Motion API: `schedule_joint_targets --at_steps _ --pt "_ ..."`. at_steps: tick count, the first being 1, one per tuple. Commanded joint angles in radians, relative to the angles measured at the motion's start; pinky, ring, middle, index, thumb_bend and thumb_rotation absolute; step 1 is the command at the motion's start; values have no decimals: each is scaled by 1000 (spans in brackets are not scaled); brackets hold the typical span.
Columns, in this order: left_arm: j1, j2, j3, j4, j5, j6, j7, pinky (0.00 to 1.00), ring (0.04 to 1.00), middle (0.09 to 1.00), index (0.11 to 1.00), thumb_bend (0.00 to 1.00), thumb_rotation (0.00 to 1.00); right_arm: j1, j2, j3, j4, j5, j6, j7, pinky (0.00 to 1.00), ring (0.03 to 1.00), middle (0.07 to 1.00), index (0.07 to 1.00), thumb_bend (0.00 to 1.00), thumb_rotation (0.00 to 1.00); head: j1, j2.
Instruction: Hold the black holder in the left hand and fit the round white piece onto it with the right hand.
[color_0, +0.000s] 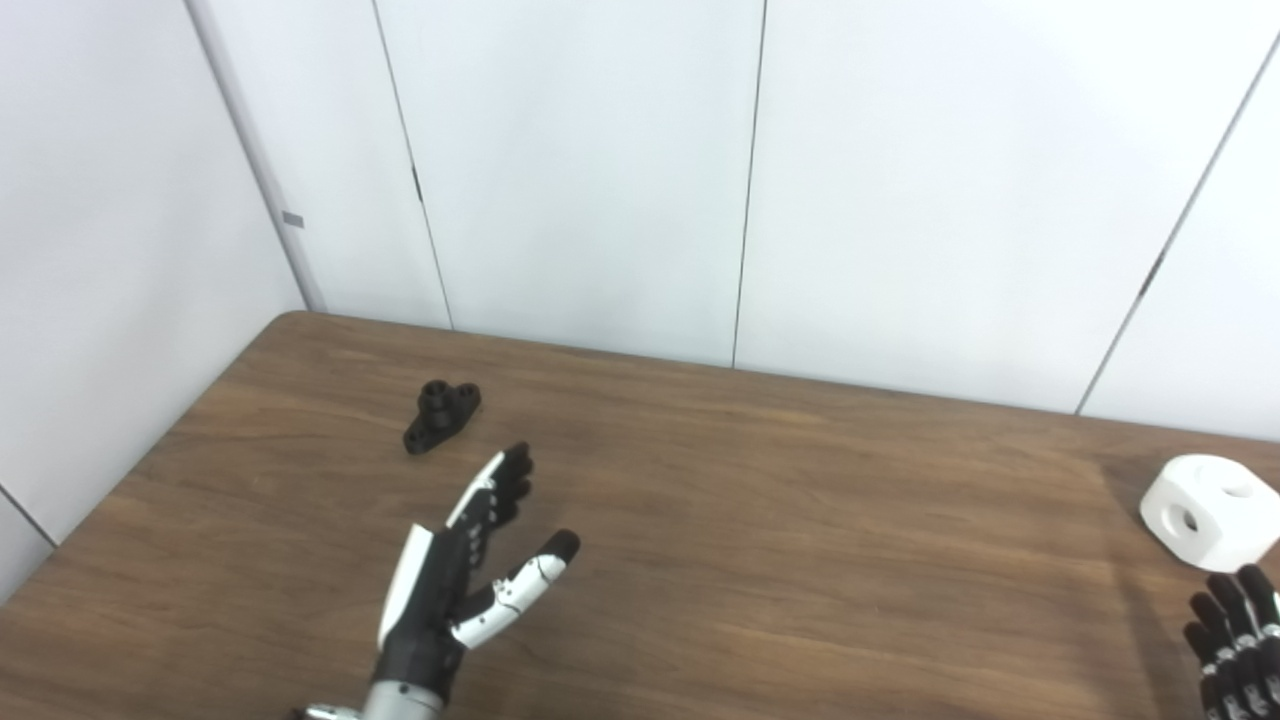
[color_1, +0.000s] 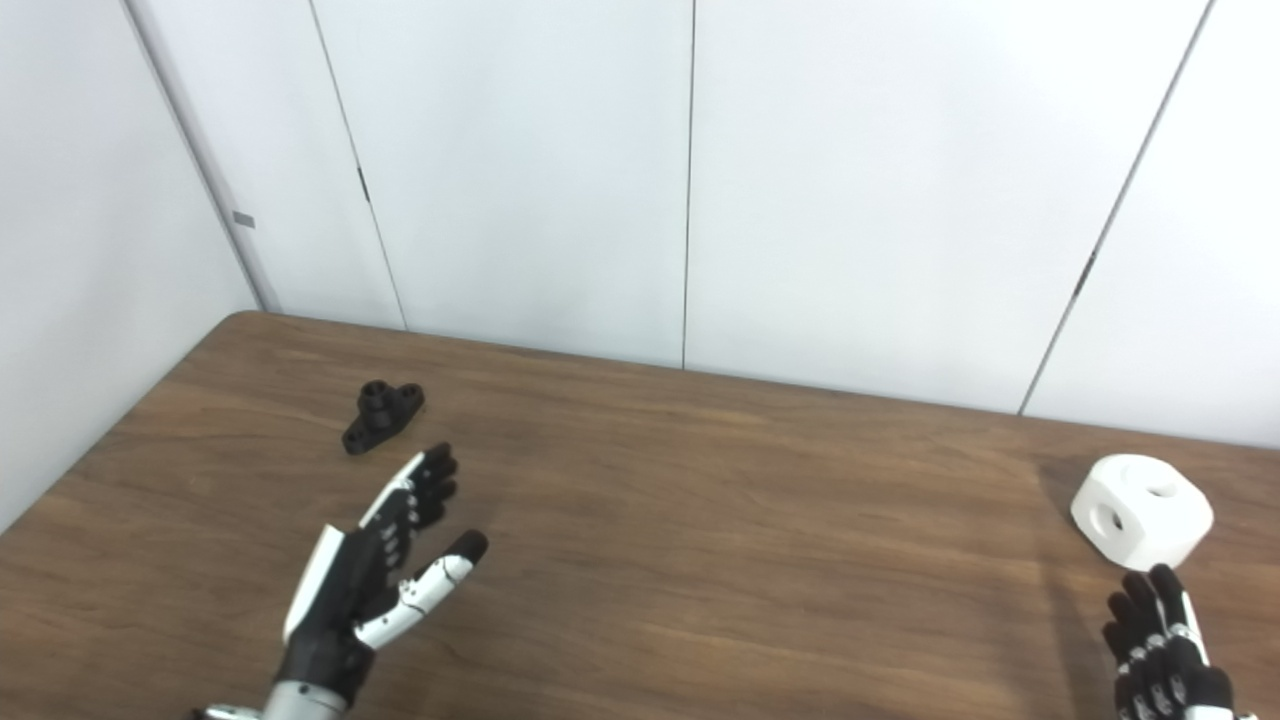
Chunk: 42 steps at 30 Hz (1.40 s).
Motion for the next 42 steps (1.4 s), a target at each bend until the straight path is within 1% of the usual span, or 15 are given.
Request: schedule_joint_targets --at_steps 1,5,7,10,12,14,16,19,21,25,30,32,35,38,42 --pt "-34 48 5 -54 97 23 0 928 929 931 938 813 406 36 12 10 71 12 -24 20 1000 993 999 1000 611 995 -2 1" --pt "-77 89 11 -82 227 99 -7 871 927 939 940 819 367 41 13 9 61 13 -14 21 1000 986 995 1000 597 990 -4 1" --pt "-97 105 20 -83 271 130 -6 894 943 949 937 830 354 44 14 7 57 13 -8 20 1000 989 994 1000 592 989 -6 2" --pt "-126 140 34 -55 347 134 6 856 942 954 934 852 385 45 16 5 55 15 -4 19 1000 987 992 1000 585 983 -6 3" --pt "-146 164 49 -24 384 130 20 844 941 954 934 850 378 47 15 7 51 11 -2 19 1000 986 995 1000 587 981 -6 3" --pt "-162 187 69 8 391 121 26 812 946 962 939 860 408 48 14 9 47 12 0 21 1000 991 998 1000 589 989 -5 5" --pt "-174 204 82 33 388 104 32 809 953 968 942 858 408 48 14 9 46 12 2 20 1000 991 999 1000 589 988 -5 4" --pt "-197 242 102 86 368 60 52 859 961 956 935 835 377 48 16 8 45 11 2 18 1000 990 998 1000 590 985 -5 4" --pt "-215 262 111 117 366 54 55 889 970 953 938 831 382 47 16 9 47 9 -3 20 1000 992 1000 1000 591 984 -6 3" --pt "-247 285 117 153 396 79 56 900 972 942 938 840 430 48 21 9 45 2 -5 14 1000 988 996 1000 591 993 -8 5" --pt "-286 304 121 209 431 87 77 913 972 935 922 837 413 51 23 9 37 0 3 10 1000 988 996 1000 585 991 -11 8" --pt "-301 312 119 232 445 96 79 916 974 941 911 851 445 53 22 10 35 -2 4 10 1000 989 997 1000 588 998 -11 9" --pt "-332 329 109 295 471 106 86 922 971 937 891 885 492 54 23 9 32 9 13 12 1000 990 997 1000 582 986 -12 11" --pt "-368 341 88 366 507 119 103 945 965 930 870 899 503 53 23 7 40 6 0 15 1000 985 996 1000 573 993 -13 12" --pt "-408 347 69 449 518 136 122 950 957 924 849 916 500 52 23 7 45 5 -8 19 1000 981 991 1000 565 1000 -15 13"
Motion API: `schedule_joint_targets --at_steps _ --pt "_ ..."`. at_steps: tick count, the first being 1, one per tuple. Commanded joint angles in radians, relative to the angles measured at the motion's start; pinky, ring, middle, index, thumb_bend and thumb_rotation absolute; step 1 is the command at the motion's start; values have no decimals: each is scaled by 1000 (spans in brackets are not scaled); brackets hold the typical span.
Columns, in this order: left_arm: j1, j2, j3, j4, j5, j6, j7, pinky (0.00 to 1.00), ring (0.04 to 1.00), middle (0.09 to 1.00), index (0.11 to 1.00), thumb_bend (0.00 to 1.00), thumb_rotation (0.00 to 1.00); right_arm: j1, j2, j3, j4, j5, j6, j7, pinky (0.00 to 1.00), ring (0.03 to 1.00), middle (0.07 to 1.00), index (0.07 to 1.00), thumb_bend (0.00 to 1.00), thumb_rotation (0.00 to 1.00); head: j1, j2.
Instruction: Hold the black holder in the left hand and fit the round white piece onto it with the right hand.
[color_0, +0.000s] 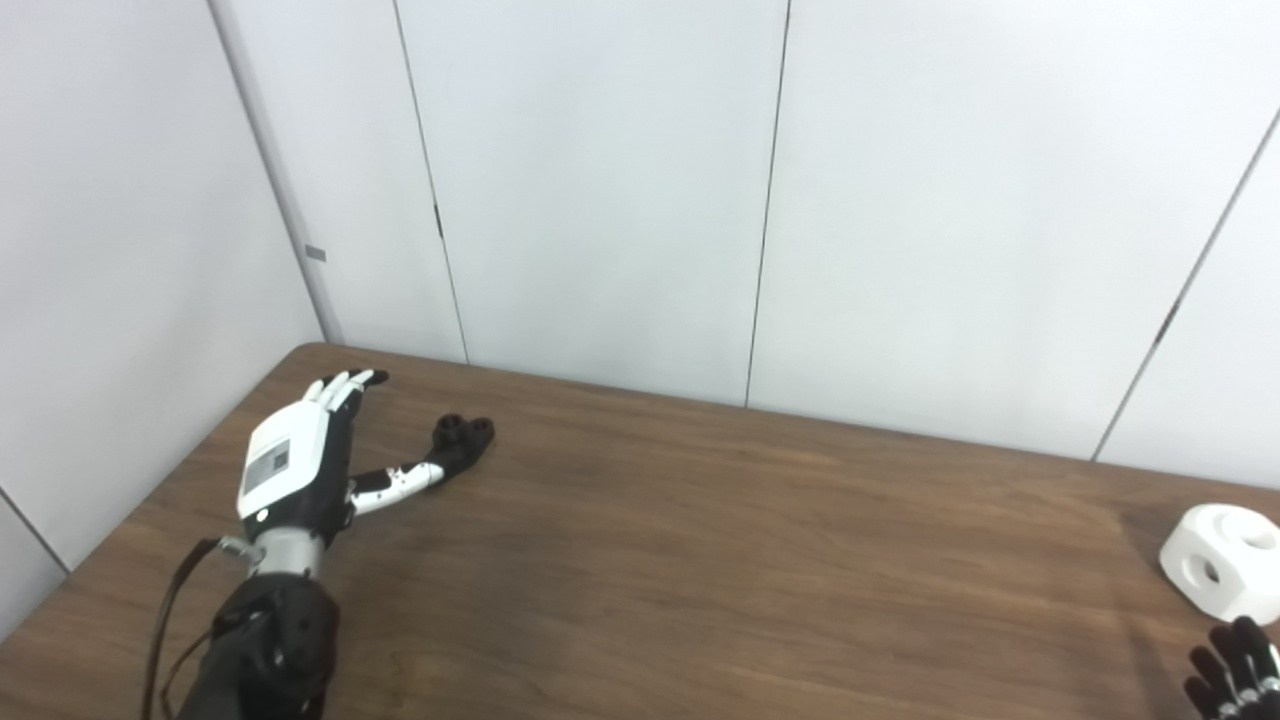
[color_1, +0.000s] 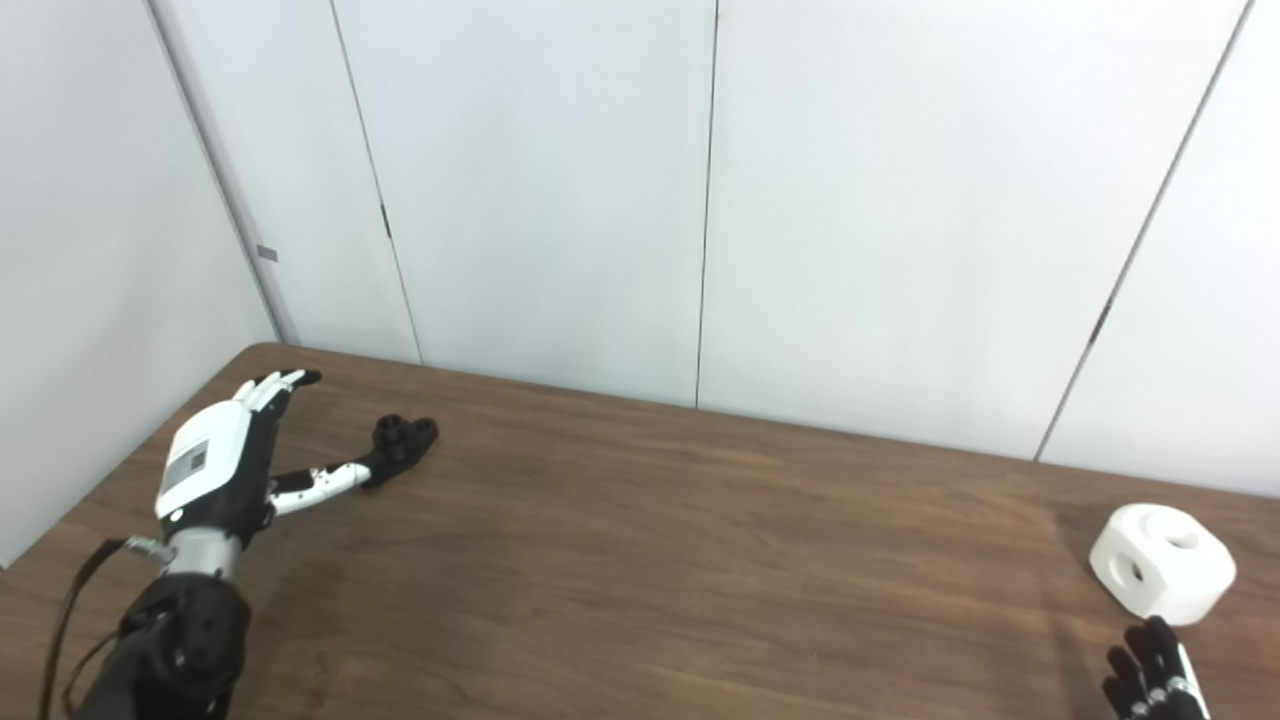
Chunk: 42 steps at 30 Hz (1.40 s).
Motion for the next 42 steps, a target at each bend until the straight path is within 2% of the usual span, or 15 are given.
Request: schedule_joint_targets --at_steps 1,11,24,36,42 --pt "-47 31 -5 7 23 1 42 944 955 925 846 917 501 39 26 12 51 7 -24 5 1000 979 989 1000 568 998 0 1" --pt "-118 49 -70 159 42 58 58 968 968 931 841 890 499 43 30 11 44 15 -19 6 1000 977 989 1000 579 981 -5 6" --pt "-176 70 -138 253 26 126 30 996 990 947 812 893 473 50 37 14 31 14 -13 3 1000 981 989 1000 575 973 -14 7" --pt "-219 66 -162 356 5 110 69 969 977 913 738 895 451 57 33 21 16 -7 -5 -1 1000 994 994 1000 591 978 -18 11" --pt "-247 73 -184 393 -2 137 53 981 993 921 730 876 451 60 38 23 3 -8 4 -6 987 989 987 1000 579 975 -25 13"
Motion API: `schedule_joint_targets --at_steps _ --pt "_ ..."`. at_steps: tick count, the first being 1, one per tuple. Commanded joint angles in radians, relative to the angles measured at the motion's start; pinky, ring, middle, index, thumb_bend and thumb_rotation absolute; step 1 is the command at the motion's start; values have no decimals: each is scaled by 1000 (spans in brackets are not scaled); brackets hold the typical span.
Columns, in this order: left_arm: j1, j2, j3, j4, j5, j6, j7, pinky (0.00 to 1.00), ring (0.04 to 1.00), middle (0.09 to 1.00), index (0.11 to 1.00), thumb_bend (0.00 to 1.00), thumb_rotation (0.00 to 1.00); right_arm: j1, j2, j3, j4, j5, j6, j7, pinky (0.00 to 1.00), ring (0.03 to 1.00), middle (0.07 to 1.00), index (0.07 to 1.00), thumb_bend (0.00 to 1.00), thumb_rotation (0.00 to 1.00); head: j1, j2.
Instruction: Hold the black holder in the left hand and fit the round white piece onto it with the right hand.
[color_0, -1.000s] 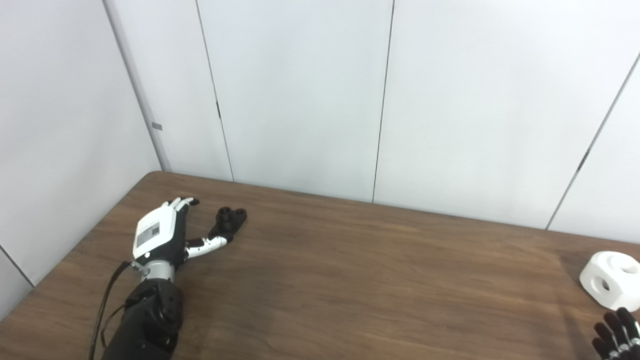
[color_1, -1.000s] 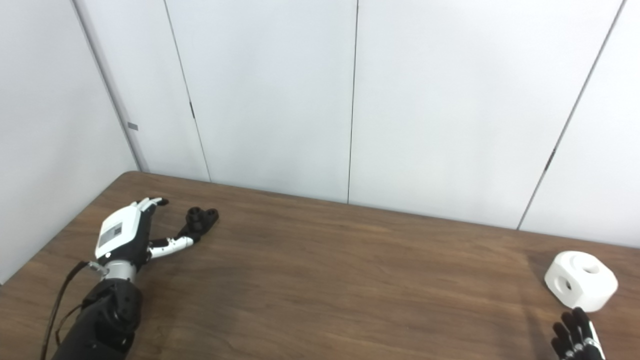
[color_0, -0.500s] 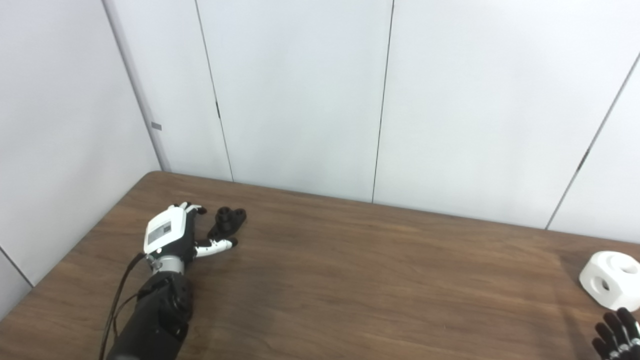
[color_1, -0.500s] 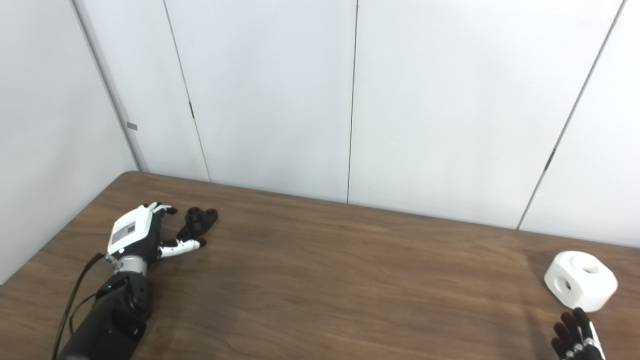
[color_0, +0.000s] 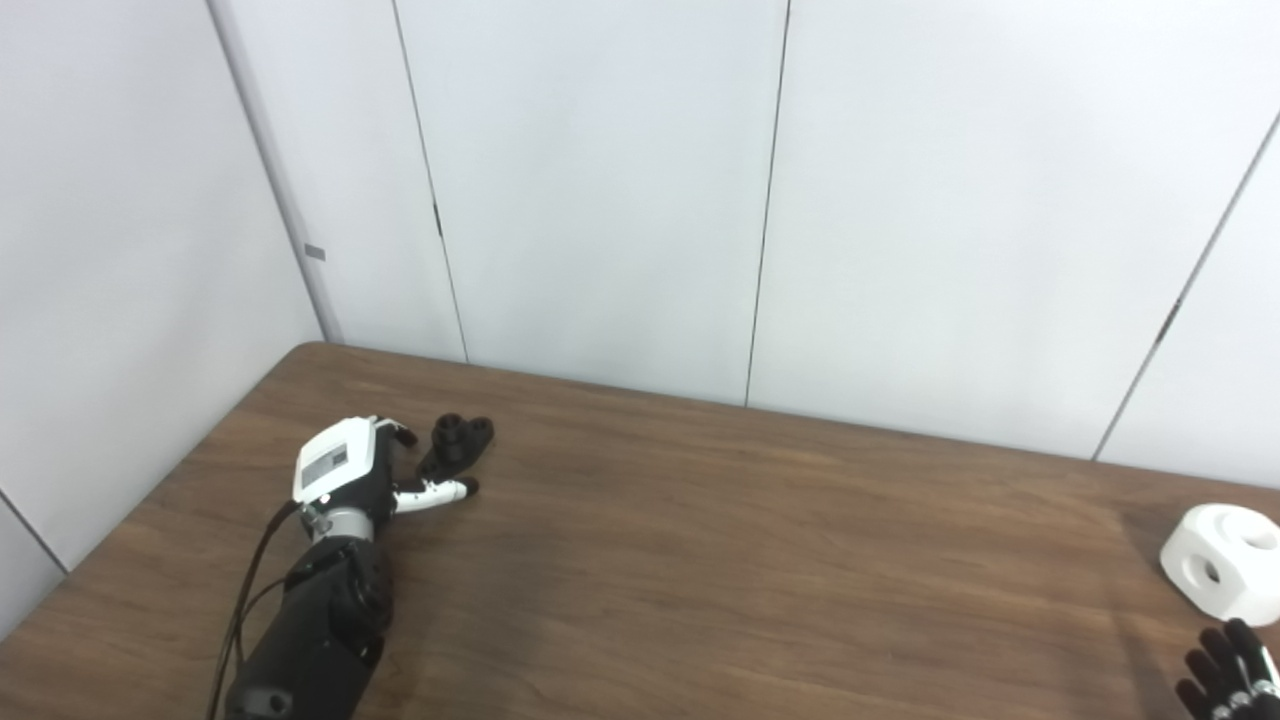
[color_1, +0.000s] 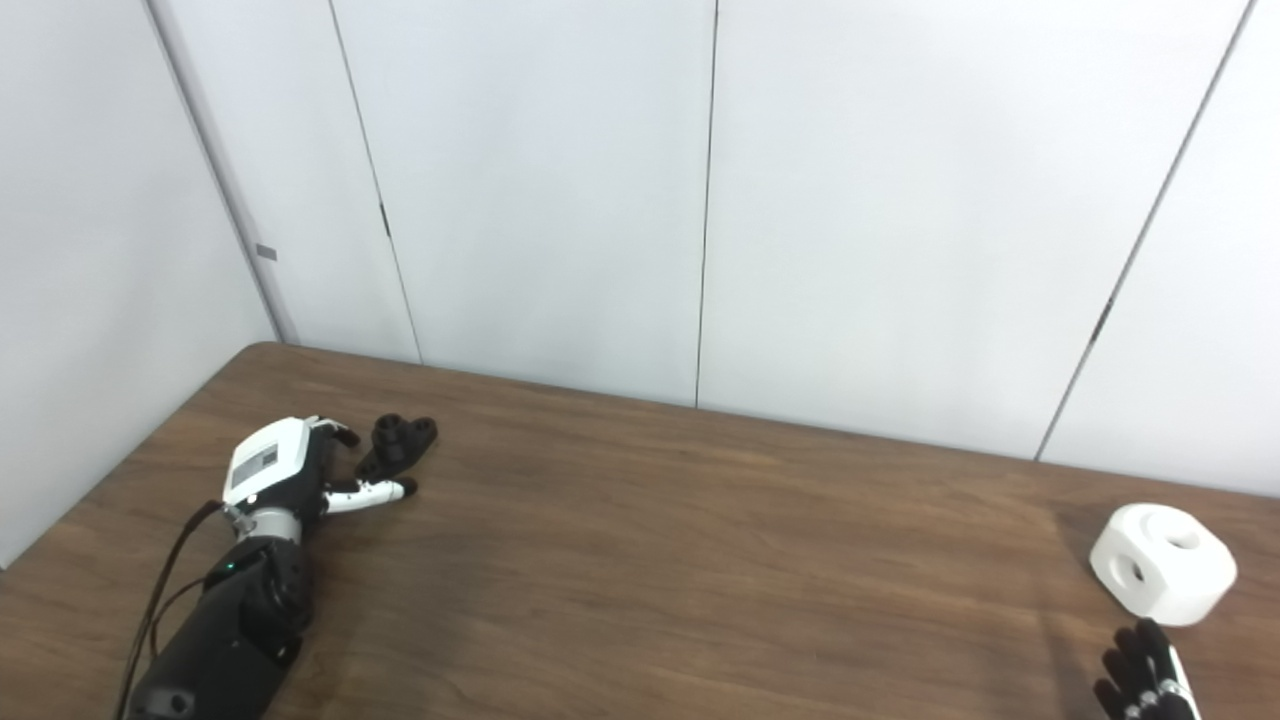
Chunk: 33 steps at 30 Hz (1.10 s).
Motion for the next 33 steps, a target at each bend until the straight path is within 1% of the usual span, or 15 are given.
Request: schedule_joint_targets --at_steps 1,5,12,15,22,25,28,33 --pt "-57 38 -8 8 9 16 7 983 995 921 731 870 458 41 31 18 26 7 1 -2 985 990 987 1000 576 976 0 1" --pt "-78 44 -20 40 1 21 10 976 988 913 727 859 467 46 34 20 17 4 9 -7 973 990 983 1000 579 978 -6 4" --pt "-103 43 -27 93 -21 -7 51 950 967 890 701 869 453 46 35 24 19 -2 6 -11 945 981 976 1000 584 967 -10 8" --pt "-104 44 -31 90 -27 0 42 956 972 893 698 864 460 46 35 26 19 -5 2 -12 941 982 976 1000 585 961 -13 8" --pt "-97 54 -51 64 -17 33 2 956 970 894 709 836 436 48 37 26 15 -1 -2 -11 928 981 976 1000 588 953 -15 15" --pt "-93 57 -53 55 -11 35 -8 949 963 881 678 827 414 50 37 26 10 -6 2 -15 920 979 978 1000 593 954 -15 17" --pt "-90 66 -68 54 -6 31 -13 941 956 872 662 818 401 51 37 27 8 -1 2 -13 922 978 978 1000 591 953 -14 18" --pt "-74 72 -77 32 -5 30 -21 953 953 861 628 831 377 50 39 27 4 -4 7 -17 919 974 974 1000 592 953 -12 18"
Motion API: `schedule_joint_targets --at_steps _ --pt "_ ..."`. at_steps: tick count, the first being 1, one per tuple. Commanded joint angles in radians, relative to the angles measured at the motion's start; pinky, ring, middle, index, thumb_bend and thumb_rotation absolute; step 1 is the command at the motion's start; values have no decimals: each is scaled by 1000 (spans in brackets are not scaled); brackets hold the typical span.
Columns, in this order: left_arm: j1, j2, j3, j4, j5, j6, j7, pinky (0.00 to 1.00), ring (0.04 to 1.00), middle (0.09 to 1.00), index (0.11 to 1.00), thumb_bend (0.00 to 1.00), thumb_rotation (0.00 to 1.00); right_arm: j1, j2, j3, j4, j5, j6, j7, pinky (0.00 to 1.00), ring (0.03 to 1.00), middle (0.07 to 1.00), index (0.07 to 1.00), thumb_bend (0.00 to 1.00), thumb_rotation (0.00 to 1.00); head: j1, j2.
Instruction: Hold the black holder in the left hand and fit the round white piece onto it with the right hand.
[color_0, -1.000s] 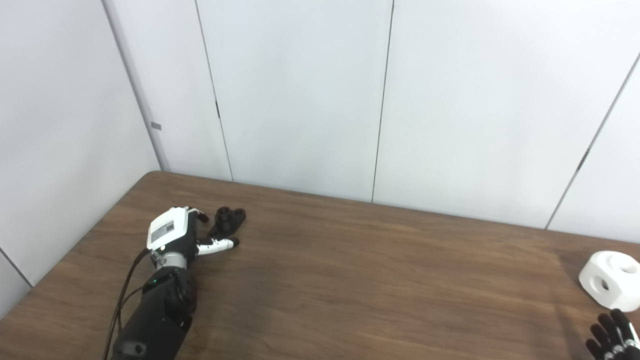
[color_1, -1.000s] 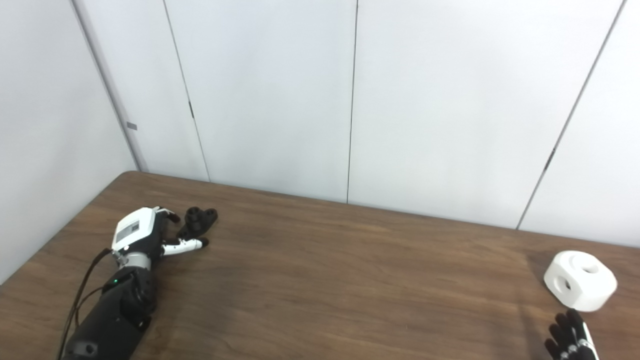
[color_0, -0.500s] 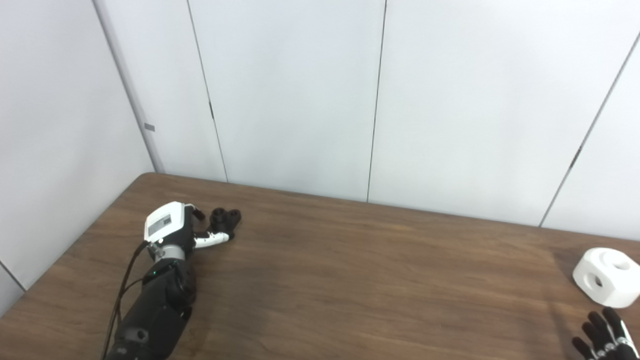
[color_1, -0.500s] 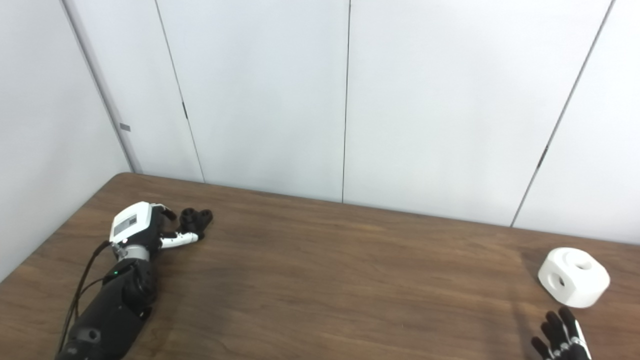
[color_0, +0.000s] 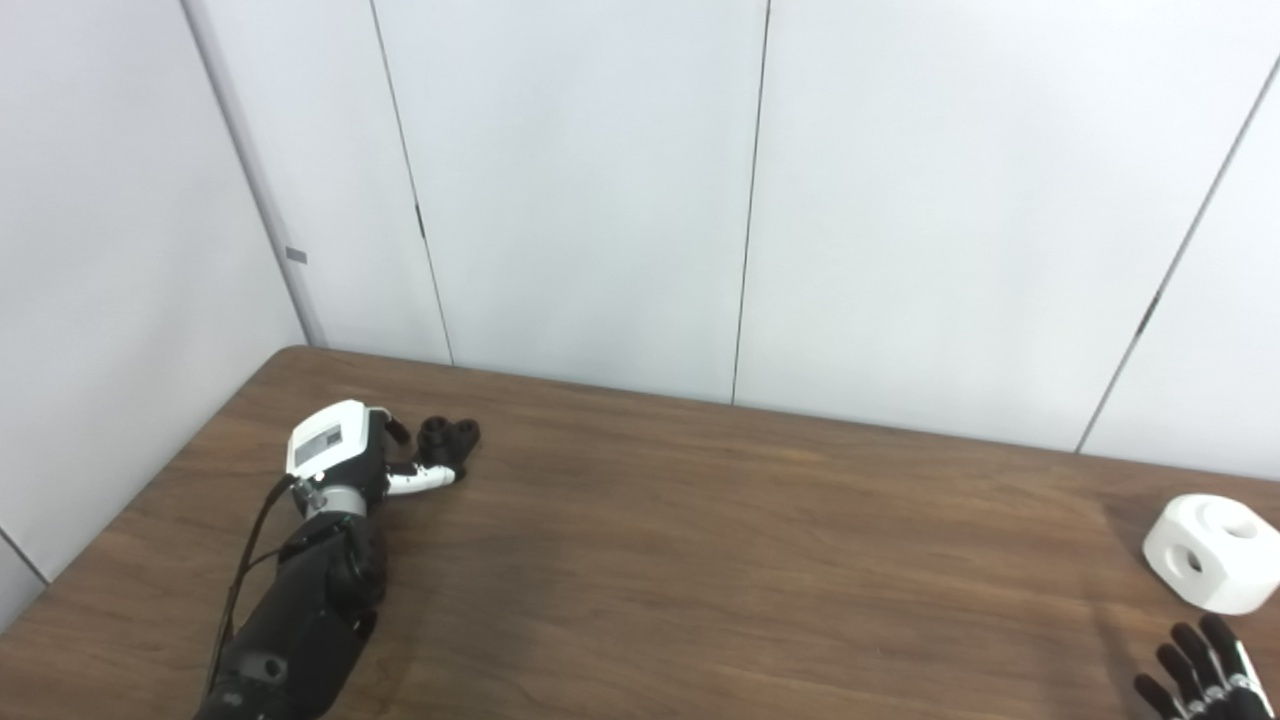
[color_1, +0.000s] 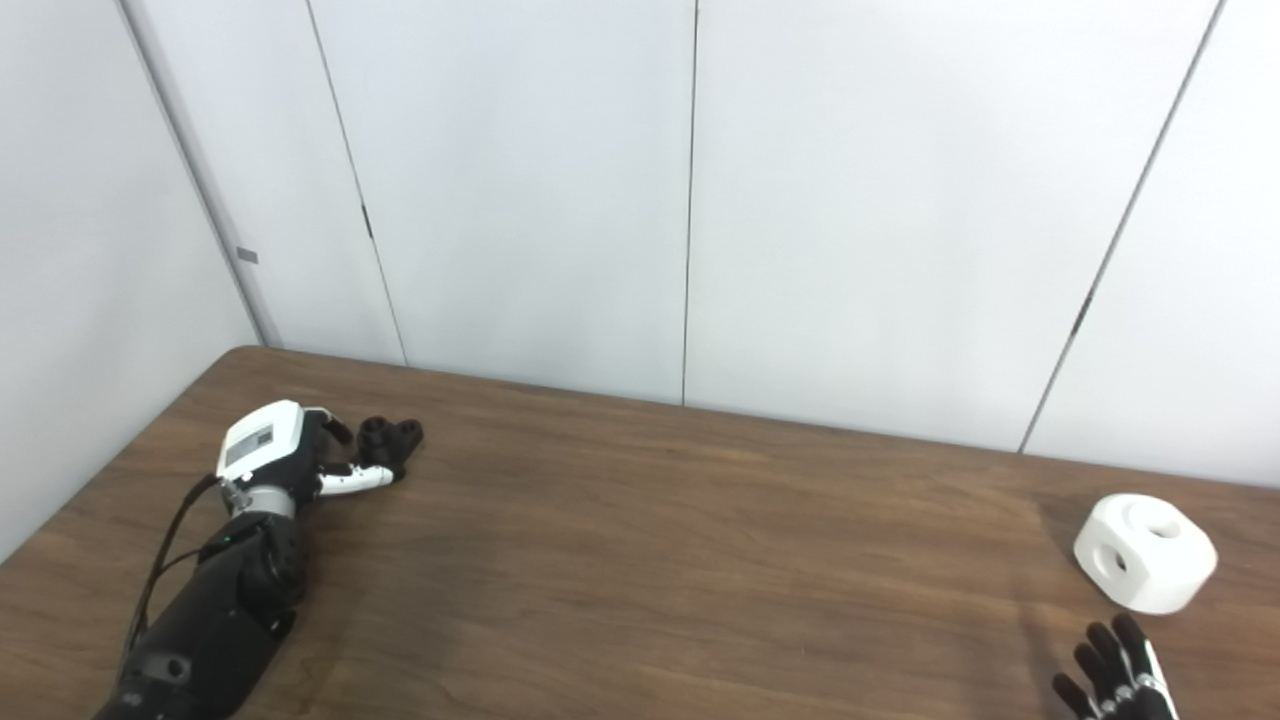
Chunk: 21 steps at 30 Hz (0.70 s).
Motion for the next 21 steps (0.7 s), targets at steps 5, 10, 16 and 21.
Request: schedule_joint_targets --at_steps 5,10,16,21 --pt "8 25 1 -49 21 8 -10 944 946 853 630 824 355 33 27 17 24 5 0 -1 919 976 975 1000 585 958 1 3" --pt "24 15 14 -61 -1 0 13 946 941 836 581 827 298 34 25 16 20 4 5 -3 913 975 977 1000 588 960 -1 8" --pt "29 10 15 -58 -13 -11 30 955 933 813 488 537 86 38 25 14 15 4 5 -6 906 970 971 1000 587 956 -2 12" --pt "25 6 21 -41 -42 -31 42 928 915 792 481 525 63 37 21 14 19 12 -5 4 909 976 975 1000 577 959 0 15"
